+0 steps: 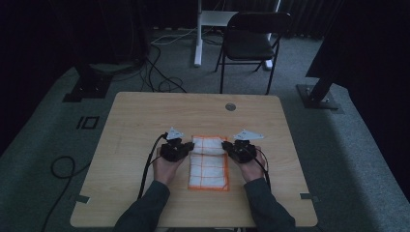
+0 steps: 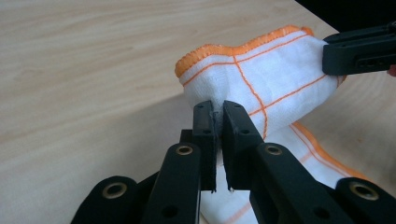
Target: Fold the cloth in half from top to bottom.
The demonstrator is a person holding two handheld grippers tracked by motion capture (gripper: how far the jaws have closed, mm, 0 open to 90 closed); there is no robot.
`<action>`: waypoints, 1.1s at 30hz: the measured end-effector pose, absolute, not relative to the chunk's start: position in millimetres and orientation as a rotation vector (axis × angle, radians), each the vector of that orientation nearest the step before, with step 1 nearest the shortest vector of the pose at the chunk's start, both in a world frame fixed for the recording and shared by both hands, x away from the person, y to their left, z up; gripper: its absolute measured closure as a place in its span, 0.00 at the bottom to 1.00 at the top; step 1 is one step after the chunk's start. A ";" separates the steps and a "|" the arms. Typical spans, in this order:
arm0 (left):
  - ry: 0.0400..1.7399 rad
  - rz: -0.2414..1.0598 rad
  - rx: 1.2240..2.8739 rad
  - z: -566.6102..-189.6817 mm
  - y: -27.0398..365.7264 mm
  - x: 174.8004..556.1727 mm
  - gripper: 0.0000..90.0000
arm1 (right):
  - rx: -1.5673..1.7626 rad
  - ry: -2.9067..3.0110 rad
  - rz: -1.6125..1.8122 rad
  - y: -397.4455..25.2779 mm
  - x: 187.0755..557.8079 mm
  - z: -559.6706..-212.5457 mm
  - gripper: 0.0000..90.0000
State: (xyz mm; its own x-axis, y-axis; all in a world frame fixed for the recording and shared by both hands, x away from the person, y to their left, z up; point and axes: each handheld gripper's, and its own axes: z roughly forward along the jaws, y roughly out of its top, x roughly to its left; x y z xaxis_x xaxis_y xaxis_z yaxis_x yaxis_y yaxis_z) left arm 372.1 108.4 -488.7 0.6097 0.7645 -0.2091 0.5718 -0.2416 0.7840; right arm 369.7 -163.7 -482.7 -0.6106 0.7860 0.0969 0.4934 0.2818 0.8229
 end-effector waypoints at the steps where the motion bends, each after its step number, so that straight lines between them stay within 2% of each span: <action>1: 1.060 0.264 1.934 -489.1 109.0 368.7 0.95 | 1.161 2.232 1.247 -163.7 365.7 -483.2 0.94; 13: 1.057 0.213 1.969 -507.0 113.3 337.6 0.95 | 1.169 2.285 1.261 -167.9 327.7 -499.6 0.93; 23: 1.093 0.184 2.014 -529.3 113.2 321.3 0.92 | 1.185 2.370 1.185 -167.0 316.2 -522.8 0.93; 24: 1.096 0.185 2.017 -530.3 113.4 320.7 0.90 | 1.192 2.380 1.177 -166.6 316.3 -523.7 0.91; 26: 1.096 0.190 2.018 -530.0 114.2 320.1 0.80 | 1.201 2.379 1.176 -166.8 316.9 -523.8 0.81; 29: 1.071 0.194 1.985 -523.6 117.7 319.4 0.73 | 1.199 2.356 1.207 -169.5 316.4 -519.5 0.69; 33: 1.054 0.207 1.957 -512.8 121.0 320.9 0.68 | 1.192 2.319 1.243 -173.5 316.6 -512.8 0.67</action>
State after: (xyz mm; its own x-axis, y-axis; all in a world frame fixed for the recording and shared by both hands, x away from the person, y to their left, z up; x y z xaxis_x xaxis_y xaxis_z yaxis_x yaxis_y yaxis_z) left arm 320.9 121.0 -512.8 0.6264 0.7413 -0.2412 0.5951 -0.2548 0.7622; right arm 316.6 -173.5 -512.8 -0.6332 0.7597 0.1483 0.5440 0.3006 0.7834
